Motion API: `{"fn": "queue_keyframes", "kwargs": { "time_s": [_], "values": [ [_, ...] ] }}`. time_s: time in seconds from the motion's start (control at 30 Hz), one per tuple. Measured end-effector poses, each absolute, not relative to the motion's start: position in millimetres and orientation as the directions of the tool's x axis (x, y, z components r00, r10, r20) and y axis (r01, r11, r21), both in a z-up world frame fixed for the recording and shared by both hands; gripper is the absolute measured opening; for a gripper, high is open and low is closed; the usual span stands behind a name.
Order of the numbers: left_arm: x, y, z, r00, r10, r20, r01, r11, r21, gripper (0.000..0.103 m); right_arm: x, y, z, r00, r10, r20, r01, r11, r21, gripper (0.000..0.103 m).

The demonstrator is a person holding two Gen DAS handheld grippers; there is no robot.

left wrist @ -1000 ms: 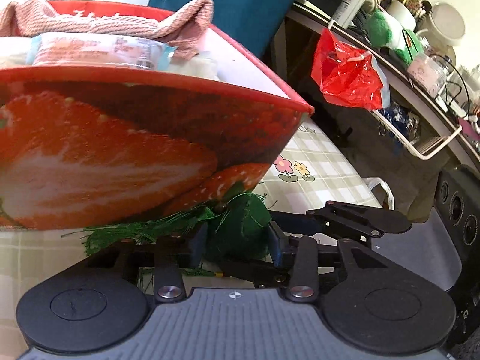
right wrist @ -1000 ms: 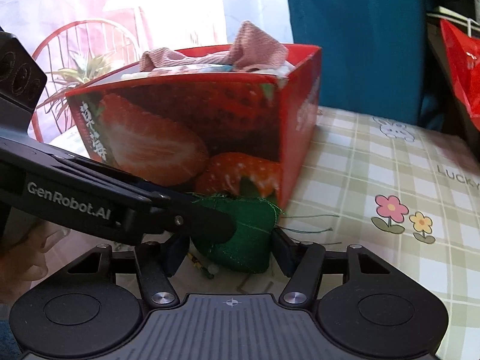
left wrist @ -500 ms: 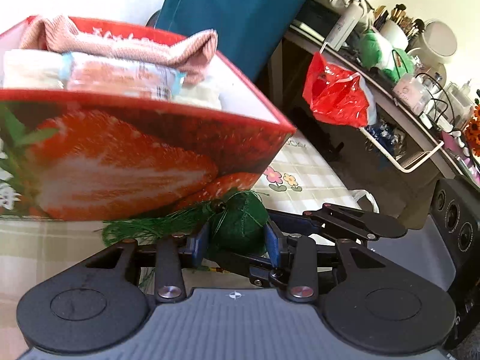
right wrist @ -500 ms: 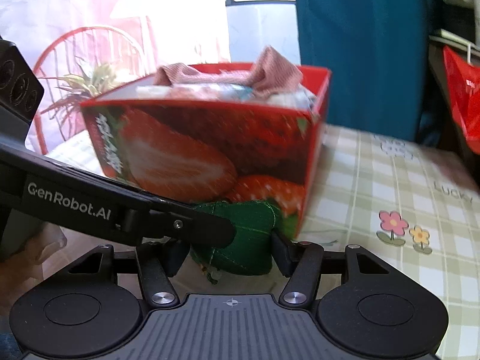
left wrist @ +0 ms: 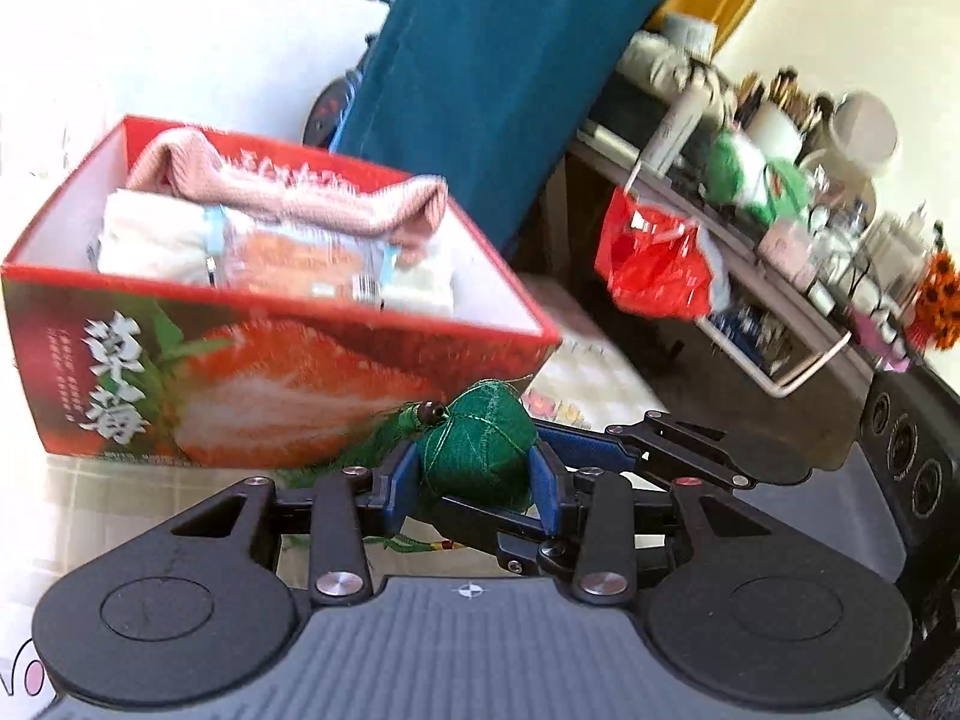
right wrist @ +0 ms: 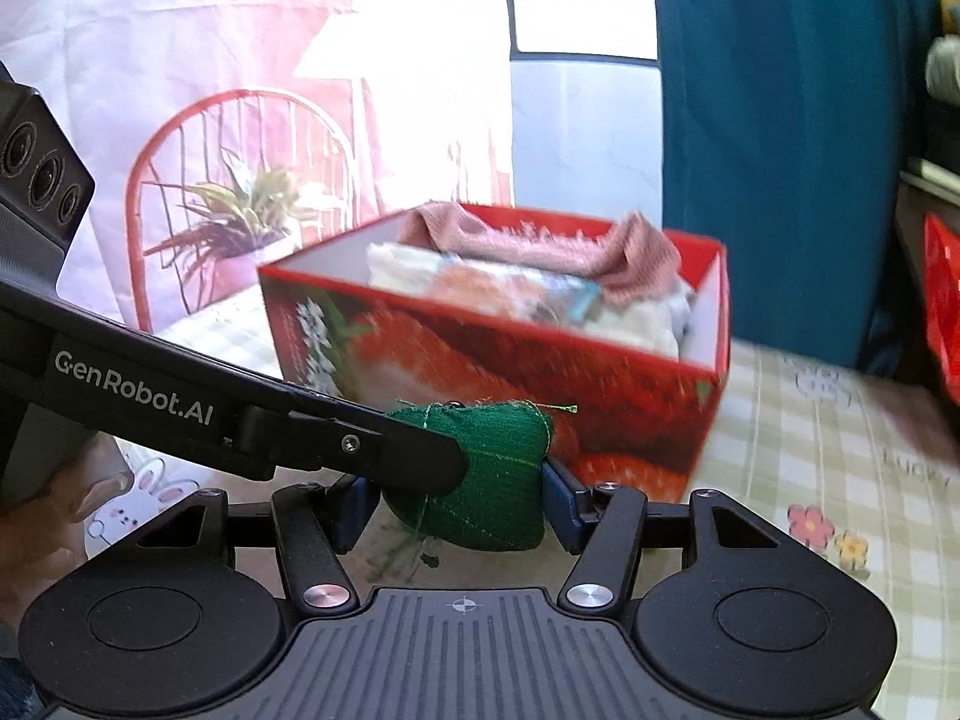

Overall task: Organize soft objects
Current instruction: 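Lift the green ball with both grippers and lower it into the red box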

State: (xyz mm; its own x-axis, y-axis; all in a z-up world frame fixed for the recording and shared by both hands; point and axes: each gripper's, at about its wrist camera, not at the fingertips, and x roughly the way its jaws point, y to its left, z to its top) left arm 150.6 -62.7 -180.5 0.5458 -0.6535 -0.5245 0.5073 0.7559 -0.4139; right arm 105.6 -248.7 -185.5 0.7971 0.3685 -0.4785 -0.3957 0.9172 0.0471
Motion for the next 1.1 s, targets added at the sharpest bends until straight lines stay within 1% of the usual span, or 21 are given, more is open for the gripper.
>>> {"fn": "queue_keyframes", "kwargs": {
  "time_s": [0.1,0.2,0.37,0.53,0.83,1.03,1.1],
  "values": [
    [145,-55,-169,0.565,-0.667,-0.486,0.510,0.745,-0.429,0.043,95,-240,-171,0.831,0.345,-0.437,-0.395,0.918,-0.025,0.054],
    [137,-53,-159,0.576,-0.671,-0.468,0.522,0.742,-0.422,0.043,85,-234,-162,0.862,0.319,-0.395,-0.362,0.931,-0.038,0.054],
    [131,-57,-146,0.588,-0.673,-0.449,0.538,0.740,-0.405,0.043,77,-229,-151,0.879,0.303,-0.369,-0.352,0.933,-0.072,0.054],
    [140,-51,-129,0.581,-0.705,-0.406,0.542,0.707,-0.454,0.043,76,-229,-136,0.892,0.308,-0.332,-0.362,0.925,-0.115,0.054],
    [176,-73,-79,0.594,-0.713,-0.373,0.612,0.701,-0.367,0.044,102,-240,-94,0.925,0.287,-0.249,-0.332,0.929,-0.163,0.055],
    [195,-87,-47,0.625,-0.718,-0.306,0.655,0.696,-0.295,0.044,128,-250,-61,0.944,0.276,-0.179,-0.310,0.929,-0.202,0.054],
    [201,-91,-40,0.628,-0.724,-0.286,0.662,0.690,-0.292,0.044,134,-251,-53,0.953,0.262,-0.154,-0.293,0.928,-0.231,0.054]
  ]
}}
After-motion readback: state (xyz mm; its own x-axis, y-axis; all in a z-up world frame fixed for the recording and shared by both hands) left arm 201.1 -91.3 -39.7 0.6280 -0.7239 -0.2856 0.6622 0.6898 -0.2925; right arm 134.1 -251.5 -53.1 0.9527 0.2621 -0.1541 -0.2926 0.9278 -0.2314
